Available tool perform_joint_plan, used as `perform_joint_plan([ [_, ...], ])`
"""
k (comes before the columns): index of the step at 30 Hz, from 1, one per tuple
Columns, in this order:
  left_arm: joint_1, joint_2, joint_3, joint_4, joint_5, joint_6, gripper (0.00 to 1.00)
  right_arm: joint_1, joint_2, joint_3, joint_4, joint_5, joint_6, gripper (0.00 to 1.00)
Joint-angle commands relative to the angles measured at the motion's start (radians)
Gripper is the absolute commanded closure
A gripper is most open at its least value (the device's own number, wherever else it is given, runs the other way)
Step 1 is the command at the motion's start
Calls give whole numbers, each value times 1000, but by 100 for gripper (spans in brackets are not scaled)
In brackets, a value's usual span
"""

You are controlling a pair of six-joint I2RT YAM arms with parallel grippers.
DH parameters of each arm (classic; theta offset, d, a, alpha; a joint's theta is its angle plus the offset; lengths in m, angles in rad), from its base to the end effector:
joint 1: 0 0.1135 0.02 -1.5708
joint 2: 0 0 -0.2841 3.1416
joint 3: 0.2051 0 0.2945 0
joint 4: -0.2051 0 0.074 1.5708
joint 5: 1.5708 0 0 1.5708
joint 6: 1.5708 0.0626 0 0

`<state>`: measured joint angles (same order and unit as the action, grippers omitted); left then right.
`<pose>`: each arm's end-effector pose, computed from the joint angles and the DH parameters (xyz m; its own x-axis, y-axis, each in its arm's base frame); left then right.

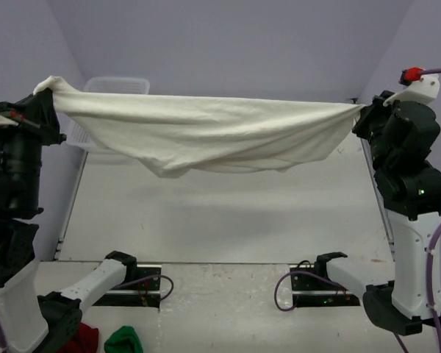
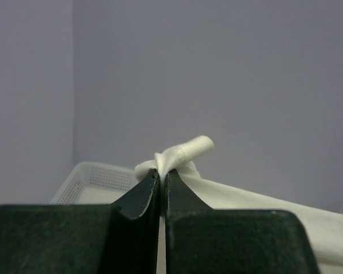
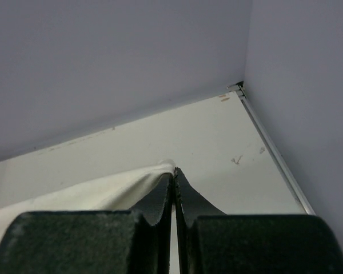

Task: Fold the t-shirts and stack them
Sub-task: Flatten out the tshirt

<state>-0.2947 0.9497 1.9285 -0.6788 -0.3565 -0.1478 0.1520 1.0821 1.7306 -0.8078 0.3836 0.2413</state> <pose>0.0949 -0.0060 0.6565 0.2866 -0.2312 -0.9297 -0.0047 0.9701 -0.2427 0.2117 0.0087 0.5653 -0.0985 0.2091 -0.9729 0.2558 0.9501 0.1783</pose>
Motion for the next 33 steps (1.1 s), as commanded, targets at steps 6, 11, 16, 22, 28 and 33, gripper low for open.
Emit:
perform_joint_plan([
  [6,2,122,58,-70,71,-52,100,21,31,43,-50,117,10,100],
  [11,2,294,-187,-6,28,-105,100,5,157,-38,-22,110,46,100],
  [16,-3,434,-419,148,25,-150,100,0,336,-163,80,81,55,100],
  [22,17,659,-482,290,-50,-156,100,0,570,-123,147,43,20,100],
  [28,31,775,-370,317,-81,-176,4,10,676,20,143,23,-19,40],
  [33,14,672,-416,406,-82,-171,0,15,613,-11,190,32,-40,2],
])
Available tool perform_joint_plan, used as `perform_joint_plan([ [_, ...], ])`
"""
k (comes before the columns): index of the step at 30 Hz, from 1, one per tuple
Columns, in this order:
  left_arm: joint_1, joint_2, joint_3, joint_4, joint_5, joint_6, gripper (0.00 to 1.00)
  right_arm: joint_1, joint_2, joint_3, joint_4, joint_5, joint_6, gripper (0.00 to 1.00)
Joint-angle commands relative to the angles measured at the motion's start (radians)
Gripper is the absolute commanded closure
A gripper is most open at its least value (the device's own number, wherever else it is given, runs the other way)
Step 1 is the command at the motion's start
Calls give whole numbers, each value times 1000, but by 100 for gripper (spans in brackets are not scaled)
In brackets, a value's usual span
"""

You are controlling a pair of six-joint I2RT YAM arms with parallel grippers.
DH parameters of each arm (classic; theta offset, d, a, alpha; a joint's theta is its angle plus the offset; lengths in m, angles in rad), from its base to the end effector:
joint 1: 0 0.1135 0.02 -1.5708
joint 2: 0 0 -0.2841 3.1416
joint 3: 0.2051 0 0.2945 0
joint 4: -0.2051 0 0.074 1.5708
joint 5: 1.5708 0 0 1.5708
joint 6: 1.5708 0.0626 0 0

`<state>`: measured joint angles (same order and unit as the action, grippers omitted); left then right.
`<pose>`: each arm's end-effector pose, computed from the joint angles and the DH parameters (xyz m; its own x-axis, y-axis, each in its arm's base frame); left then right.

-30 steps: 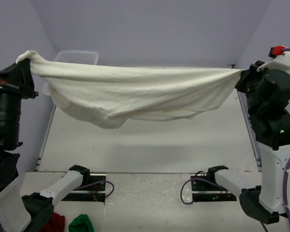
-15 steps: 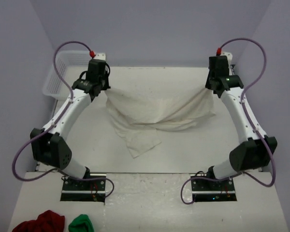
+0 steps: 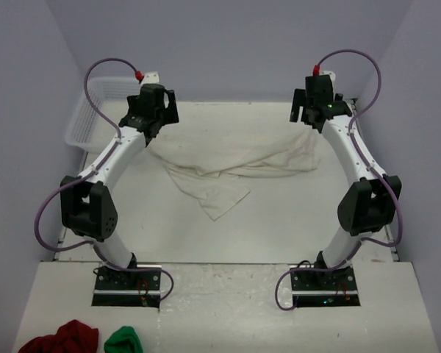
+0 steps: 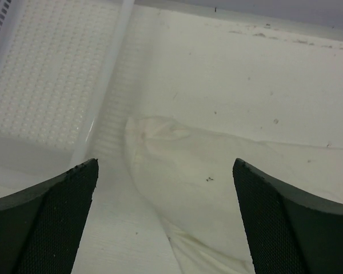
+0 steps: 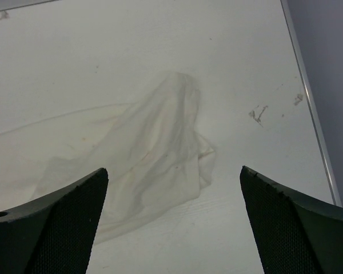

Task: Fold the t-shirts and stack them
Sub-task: Flatten out the tshirt

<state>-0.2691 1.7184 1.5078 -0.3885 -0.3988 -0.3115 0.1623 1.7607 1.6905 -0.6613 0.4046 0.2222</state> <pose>0.4548 -0.1002 0.3186 -0.4978 -0.1557 -0.8532 -0.2276 0.9727 -0.0447 0.4612 0.0506 0.3442 -0.6120 0.1051 -0.7838 0.2824 0.9548 -0.0925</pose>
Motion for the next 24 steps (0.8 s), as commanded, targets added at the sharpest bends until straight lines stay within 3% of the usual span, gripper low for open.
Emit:
perform_joint_plan([
  [1,-45,-161,-10,134,-54,3,0,3,-73,23,26,13,-18,2],
  [3,-117,-207,-21,113,-63,-4,1,3,-89,6,-39,10,21,2],
  [7,-246,-241,-35,-70,-34,-101,30,25,-220,-239,57,-84,98,11],
  [8,-286,-255,-110,-94,-32,-116,38,29,-243,-283,80,-95,101,16],
  [9,-371,-273,-156,-99,-44,-136,42,32,-259,-314,92,-105,103,19],
  [11,-442,-328,-283,-101,-84,-172,50,37,-280,-365,98,-110,98,23],
  [13,-502,-345,-337,-119,-77,-224,44,36,-302,-396,110,-104,91,23],
  [14,-524,-345,-377,-144,-89,-244,30,36,-313,-402,118,-108,91,23],
  [15,-566,-345,-403,-142,-98,-264,27,37,-322,-405,127,-116,91,23],
  [19,-613,-260,-458,-145,-126,-313,28,37,-368,-393,132,-164,104,23],
  [22,-634,-209,-465,-136,-130,-342,35,37,-394,-387,127,-174,101,23],
  [24,-642,-175,-463,-125,-111,-348,36,36,-408,-396,127,-168,95,23],
])
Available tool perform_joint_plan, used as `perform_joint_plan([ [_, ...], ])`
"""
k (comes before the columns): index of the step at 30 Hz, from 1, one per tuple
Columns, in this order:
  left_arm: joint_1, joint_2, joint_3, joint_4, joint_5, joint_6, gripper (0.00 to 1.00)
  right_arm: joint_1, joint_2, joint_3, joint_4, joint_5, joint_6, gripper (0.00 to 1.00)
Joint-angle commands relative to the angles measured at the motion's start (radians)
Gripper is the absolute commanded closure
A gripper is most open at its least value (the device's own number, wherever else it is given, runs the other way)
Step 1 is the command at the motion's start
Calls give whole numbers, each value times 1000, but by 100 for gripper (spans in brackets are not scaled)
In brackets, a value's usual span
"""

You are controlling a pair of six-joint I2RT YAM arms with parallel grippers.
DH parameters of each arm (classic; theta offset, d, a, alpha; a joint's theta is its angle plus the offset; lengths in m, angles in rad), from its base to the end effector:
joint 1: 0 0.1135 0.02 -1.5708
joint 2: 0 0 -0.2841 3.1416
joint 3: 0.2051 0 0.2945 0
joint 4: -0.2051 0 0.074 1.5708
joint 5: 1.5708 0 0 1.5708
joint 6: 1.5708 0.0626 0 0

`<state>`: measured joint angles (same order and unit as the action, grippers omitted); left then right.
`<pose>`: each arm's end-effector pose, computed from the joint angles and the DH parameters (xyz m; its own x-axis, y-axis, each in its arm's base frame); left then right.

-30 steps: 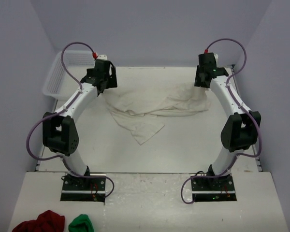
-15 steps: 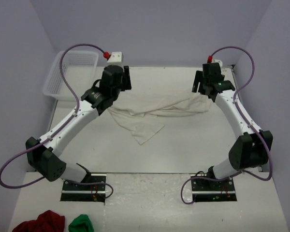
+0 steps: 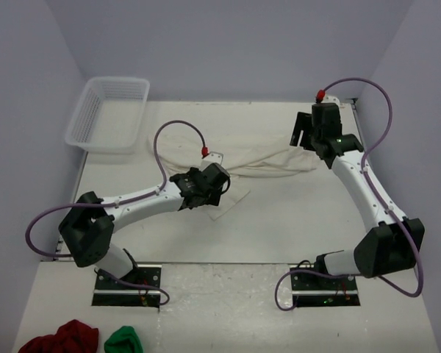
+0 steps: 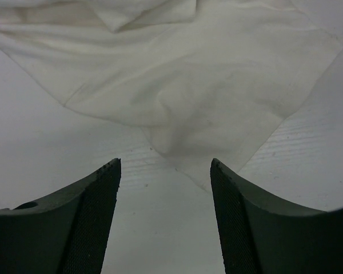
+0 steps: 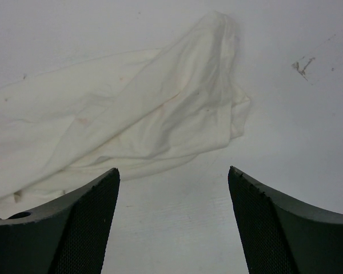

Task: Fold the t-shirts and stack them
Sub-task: Flatten out the tshirt

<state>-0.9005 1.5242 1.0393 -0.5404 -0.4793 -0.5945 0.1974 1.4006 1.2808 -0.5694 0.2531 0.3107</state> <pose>0.2444 -0.2618 0.2052 -0.7461 0.1412 -0.6506 0.1555 0.9872 0.0360 0.3651 0.0570 0.3330 -0.5938 0.1831 -0.7835 0.1903 0.9781 0.0843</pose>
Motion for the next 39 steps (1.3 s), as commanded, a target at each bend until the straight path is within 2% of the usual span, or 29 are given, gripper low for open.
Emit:
perform_joint_plan([
  [1,-17,33,10,23,-25,-68,34,-1,-55,12,36,-14,4,22],
  [5,-67,122,10,11,-12,-114,33,-3,-77,15,34,-11,1,22],
  [11,-155,174,-1,-3,-4,-175,34,-10,-94,15,34,-21,4,22],
  [24,-166,208,-41,0,-24,-211,35,-15,-140,-3,36,-35,2,22],
  [29,-164,250,-27,19,-25,-200,41,-13,-150,2,37,-51,2,22],
  [33,-161,278,-12,33,-15,-191,53,-15,-149,-1,37,-43,-2,21],
  [39,-137,300,-5,42,-4,-174,55,-16,-144,-3,43,-48,-4,21],
])
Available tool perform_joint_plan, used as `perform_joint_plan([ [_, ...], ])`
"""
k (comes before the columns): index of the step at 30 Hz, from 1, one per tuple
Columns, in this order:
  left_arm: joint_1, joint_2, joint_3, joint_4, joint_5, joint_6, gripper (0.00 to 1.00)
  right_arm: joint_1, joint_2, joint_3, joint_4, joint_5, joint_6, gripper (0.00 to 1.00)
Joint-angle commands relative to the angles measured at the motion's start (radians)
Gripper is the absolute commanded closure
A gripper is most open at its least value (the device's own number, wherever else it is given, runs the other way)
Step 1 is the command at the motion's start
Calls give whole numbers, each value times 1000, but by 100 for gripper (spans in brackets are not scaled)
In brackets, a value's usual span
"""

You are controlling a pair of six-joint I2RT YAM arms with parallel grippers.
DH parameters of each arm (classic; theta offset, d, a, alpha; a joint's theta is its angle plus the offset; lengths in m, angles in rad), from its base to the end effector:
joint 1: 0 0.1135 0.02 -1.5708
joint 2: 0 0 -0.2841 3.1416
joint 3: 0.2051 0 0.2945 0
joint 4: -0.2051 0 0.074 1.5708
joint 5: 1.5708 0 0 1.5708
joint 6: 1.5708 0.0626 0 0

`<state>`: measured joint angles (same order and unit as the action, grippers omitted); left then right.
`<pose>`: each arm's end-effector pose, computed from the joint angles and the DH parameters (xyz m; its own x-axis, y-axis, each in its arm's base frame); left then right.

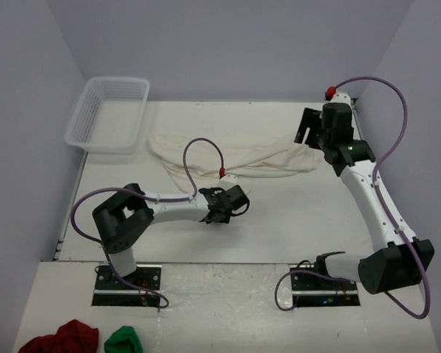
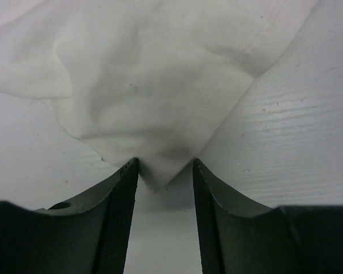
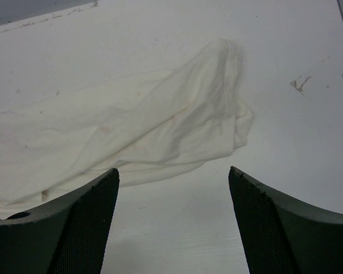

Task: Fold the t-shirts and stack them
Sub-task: Flatten out the tshirt

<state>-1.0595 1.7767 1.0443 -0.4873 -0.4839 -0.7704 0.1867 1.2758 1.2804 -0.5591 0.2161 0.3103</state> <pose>0.2099 -0.3146 0.1219 -0.8128 0.1889 -0.5510 0.1779 0.9813 0.0740 0.3369 0.0500 0.3755 -0.4933 0.2103 -0.8440 0.1559 0.9760 0.1521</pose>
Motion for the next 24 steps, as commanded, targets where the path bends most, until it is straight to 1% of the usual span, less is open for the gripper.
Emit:
perform_joint_plan([
  [1,24,40,-15,-10,1,2,55,-6,-20,-1,33,-9,-4,21],
  [4,36,24,-30,-7,8,5,55,-12,-16,3,31,-3,-5,21],
  [6,41,17,-41,-10,8,5,58,-16,-10,5,30,-1,-4,21],
  [8,41,0,-53,-17,8,-3,70,-23,-1,10,22,-4,3,21],
  [10,41,-28,-70,-19,13,-13,77,-33,31,32,-13,8,16,21],
  [11,41,-36,-75,-25,18,-17,86,-35,45,40,-22,18,27,21],
  [13,41,-63,-89,-36,18,-26,93,-41,81,54,-41,32,35,21],
  [14,41,-72,-93,-40,18,-29,100,-43,91,54,-44,45,45,21],
  [18,38,-121,-95,-80,7,-38,100,-76,197,118,-104,31,73,20],
  [20,33,-166,-81,-114,-7,-38,100,-93,284,145,-133,13,69,19],
  [22,18,-233,-52,-145,-25,-41,100,-105,341,177,-157,-9,66,19],
  [24,7,-305,-21,-213,-61,-52,100,-108,396,183,-159,-7,69,20],
])
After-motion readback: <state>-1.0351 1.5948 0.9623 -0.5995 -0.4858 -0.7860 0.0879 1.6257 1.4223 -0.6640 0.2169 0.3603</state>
